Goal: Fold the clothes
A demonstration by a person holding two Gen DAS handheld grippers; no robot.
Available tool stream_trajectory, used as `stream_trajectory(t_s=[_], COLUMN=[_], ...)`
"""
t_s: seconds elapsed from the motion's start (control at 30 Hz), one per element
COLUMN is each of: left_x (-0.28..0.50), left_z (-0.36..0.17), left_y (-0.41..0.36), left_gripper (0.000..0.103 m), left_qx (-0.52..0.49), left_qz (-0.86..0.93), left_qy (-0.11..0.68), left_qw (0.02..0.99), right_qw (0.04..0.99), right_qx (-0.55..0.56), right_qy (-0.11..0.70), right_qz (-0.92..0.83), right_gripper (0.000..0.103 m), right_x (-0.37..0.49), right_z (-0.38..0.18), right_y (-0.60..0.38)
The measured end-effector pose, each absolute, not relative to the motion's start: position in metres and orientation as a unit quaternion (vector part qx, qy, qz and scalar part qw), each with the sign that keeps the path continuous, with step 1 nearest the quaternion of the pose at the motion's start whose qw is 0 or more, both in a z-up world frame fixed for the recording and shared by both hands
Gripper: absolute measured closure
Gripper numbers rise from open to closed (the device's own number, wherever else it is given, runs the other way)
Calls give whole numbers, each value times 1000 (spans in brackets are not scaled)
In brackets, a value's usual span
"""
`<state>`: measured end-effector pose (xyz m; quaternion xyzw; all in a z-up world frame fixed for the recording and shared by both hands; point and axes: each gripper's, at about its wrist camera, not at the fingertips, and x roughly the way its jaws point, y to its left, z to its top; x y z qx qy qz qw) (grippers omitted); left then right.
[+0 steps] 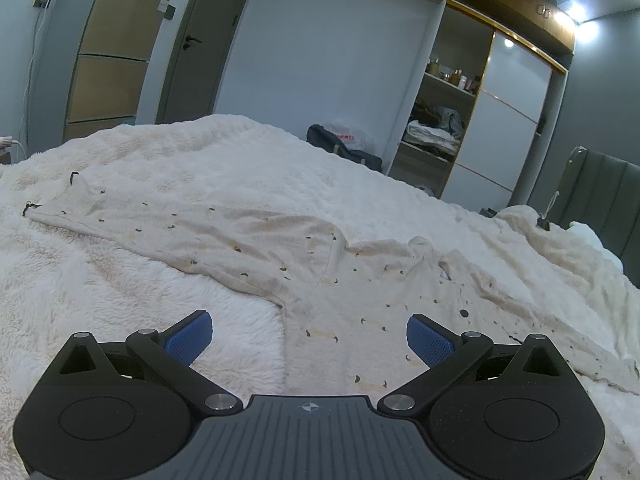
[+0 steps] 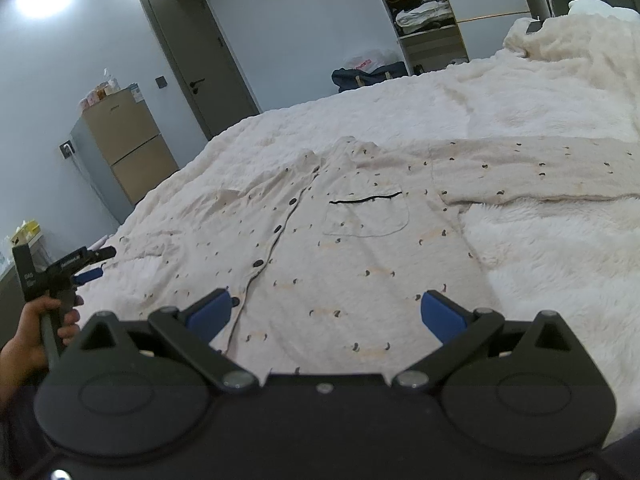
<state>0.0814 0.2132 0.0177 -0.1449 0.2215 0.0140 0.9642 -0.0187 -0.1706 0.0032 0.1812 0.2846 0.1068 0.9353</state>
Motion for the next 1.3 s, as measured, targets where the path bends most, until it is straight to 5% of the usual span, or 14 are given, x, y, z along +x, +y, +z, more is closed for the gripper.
stream_trajectory(t_s=[0.87, 1.3], left_x=[78, 117], left_z=[24, 39], left_y=[215, 334], left_gripper=[0, 1], left_qx=[-122, -303], left_qz=[78, 97], left_qy=[196, 171], left_qw=[970, 933], right_qw=[935, 935], right_qx=[183, 174], right_qy=[284, 289], right_qz=[109, 107], right_gripper=[0, 0], right_x=[-17, -14], right_z=[2, 0], right_y=[-171, -165])
